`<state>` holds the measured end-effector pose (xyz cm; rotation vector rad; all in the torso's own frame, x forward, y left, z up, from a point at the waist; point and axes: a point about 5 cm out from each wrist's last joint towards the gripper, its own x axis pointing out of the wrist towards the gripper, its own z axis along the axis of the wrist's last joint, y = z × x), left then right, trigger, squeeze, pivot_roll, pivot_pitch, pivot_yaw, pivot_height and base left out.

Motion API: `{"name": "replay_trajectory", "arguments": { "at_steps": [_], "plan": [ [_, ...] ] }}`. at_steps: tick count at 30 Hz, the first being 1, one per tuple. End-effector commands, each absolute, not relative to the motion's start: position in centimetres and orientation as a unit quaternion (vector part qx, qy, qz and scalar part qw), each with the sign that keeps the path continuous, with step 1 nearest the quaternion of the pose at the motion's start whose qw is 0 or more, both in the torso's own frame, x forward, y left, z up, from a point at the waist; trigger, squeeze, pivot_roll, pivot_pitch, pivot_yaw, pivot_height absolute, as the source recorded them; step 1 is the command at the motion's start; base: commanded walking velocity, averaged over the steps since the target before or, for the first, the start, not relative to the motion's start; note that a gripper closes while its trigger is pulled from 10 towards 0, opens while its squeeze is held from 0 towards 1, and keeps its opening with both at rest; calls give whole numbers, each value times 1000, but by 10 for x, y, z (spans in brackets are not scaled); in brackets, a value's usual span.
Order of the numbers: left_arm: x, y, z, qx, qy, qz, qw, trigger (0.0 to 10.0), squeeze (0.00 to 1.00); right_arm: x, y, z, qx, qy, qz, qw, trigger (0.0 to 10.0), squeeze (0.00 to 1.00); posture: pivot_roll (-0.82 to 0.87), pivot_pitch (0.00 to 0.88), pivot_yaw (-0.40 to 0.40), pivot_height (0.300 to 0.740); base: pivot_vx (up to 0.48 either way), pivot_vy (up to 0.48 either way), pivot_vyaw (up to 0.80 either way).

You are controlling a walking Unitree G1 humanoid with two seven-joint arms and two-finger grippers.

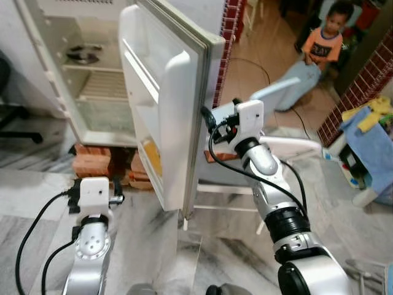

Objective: Restocking fridge

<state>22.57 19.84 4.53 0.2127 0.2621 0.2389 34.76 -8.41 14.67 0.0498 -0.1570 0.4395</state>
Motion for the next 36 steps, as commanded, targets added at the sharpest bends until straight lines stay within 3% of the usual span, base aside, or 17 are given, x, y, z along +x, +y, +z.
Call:
{"name": "replay_trajectory", "arguments": {
  "at_steps": [1, 9, 14, 19, 29, 33, 36],
  "plan": [
    [222, 198, 39, 84, 163, 111, 977, 10000, 0, 351, -69, 158, 36, -92, 255, 962, 10000, 0, 189, 0, -46, 740, 0, 0, 0],
    [213, 205, 30, 71, 202, 123, 969, 10000, 0, 369, -39, 177, 12, -90, 252, 964, 10000, 0, 243, 0, -72, 740, 0, 0, 0],
    [206, 202, 31, 66, 211, 132, 966, 10000, 0, 377, -44, 172, -18, -61, 209, 976, 10000, 0, 258, 2, -90, 740, 0, 0, 0],
    [203, 202, 29, 60, 218, 132, 965, 10000, 0, 374, -43, 167, 15, -55, 228, 972, 10000, 0, 255, 2, -90, 740, 0, 0, 0],
    [206, 200, 31, 61, 223, 126, 965, 10000, 0, 382, -61, 160, 6, -39, 153, 988, 10000, 0, 247, 5, -83, 740, 0, 0, 0],
    [205, 200, 31, 61, 225, 124, 964, 10000, 0, 384, -52, 167, 27, -40, 165, 985, 10000, 0, 248, 8, -82, 740, 0, 0, 0],
    [206, 198, 32, 60, 224, 123, 965, 10000, 0, 381, -32, 178, 85, -58, 227, 968, 10000, 0, 251, 8, -81, 740, 0, 0, 0]
  ]
}}
